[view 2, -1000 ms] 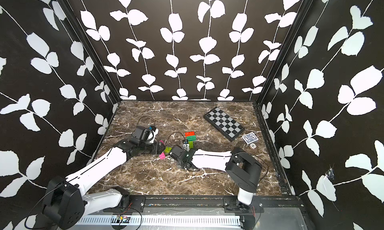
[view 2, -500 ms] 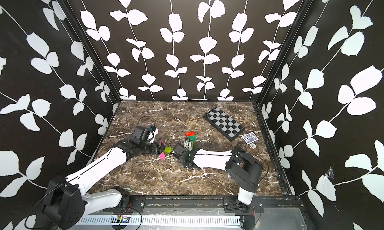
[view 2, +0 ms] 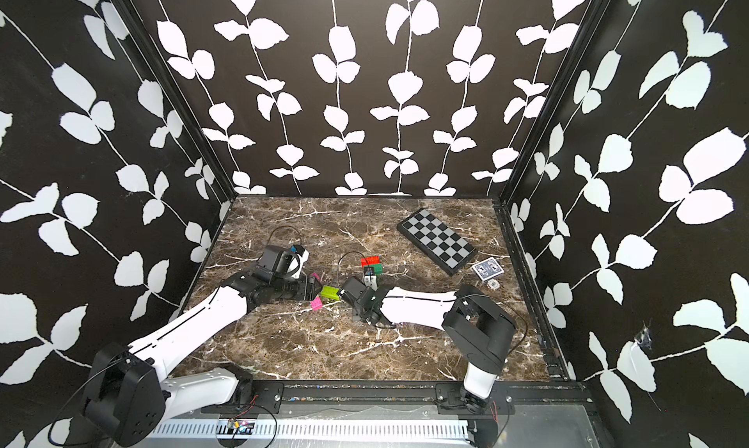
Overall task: Assemble a carrot with lego
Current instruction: Assemble the lego brick with the lego brick, then adjust the lego brick at the center of the board.
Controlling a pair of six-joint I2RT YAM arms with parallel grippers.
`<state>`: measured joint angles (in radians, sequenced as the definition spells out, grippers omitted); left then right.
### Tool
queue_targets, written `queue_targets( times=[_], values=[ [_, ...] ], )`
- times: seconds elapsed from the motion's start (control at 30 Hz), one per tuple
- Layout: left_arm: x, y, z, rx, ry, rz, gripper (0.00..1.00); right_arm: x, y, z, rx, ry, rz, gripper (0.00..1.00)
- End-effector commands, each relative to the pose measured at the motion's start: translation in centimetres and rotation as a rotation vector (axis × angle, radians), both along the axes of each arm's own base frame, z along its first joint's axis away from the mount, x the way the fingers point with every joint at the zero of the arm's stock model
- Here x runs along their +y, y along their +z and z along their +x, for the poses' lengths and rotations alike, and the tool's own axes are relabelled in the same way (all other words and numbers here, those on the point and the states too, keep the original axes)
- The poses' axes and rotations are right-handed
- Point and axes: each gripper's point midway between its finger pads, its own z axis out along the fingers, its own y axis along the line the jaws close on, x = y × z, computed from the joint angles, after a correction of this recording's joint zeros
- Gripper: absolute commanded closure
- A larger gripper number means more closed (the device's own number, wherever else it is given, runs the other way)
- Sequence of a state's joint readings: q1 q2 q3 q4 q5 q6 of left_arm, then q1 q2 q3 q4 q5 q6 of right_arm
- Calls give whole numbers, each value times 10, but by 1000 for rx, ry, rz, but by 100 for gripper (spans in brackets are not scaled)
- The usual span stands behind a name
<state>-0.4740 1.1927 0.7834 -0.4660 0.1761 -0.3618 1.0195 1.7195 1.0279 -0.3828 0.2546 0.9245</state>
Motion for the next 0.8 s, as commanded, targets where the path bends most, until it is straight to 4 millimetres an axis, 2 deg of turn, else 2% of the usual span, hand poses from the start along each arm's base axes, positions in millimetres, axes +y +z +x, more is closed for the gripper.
queue_targets(
  times=[0.0,0.07,0.17,0.27,0.33,0.37,0.43,0.57,0.67,0.77],
  values=[
    [1,11,4,-24,9,-6,32,7,33,2,-26,34,65,39],
    [1,9,3,-17,12,-11,32,7,47,5,-55,44,103,32],
    [1,5,0,2,13,-13,32,-4,76,11,-104,53,177,25],
    [5,-5,-8,47,21,7,31,-24,96,21,-150,81,229,23],
    [14,-13,-13,67,42,41,32,-41,97,29,-165,74,245,22],
    [19,-18,-16,73,58,61,32,-51,94,34,-166,56,251,21],
    [26,-25,-18,80,84,86,32,-58,87,42,-166,51,283,21],
    [26,-32,-23,129,119,70,31,-43,64,45,-117,101,341,25],
    [24,-36,-25,154,127,71,32,-32,42,38,-41,129,367,39],
    [16,-33,-22,147,105,76,34,-29,26,33,-13,122,409,48]
  ],
)
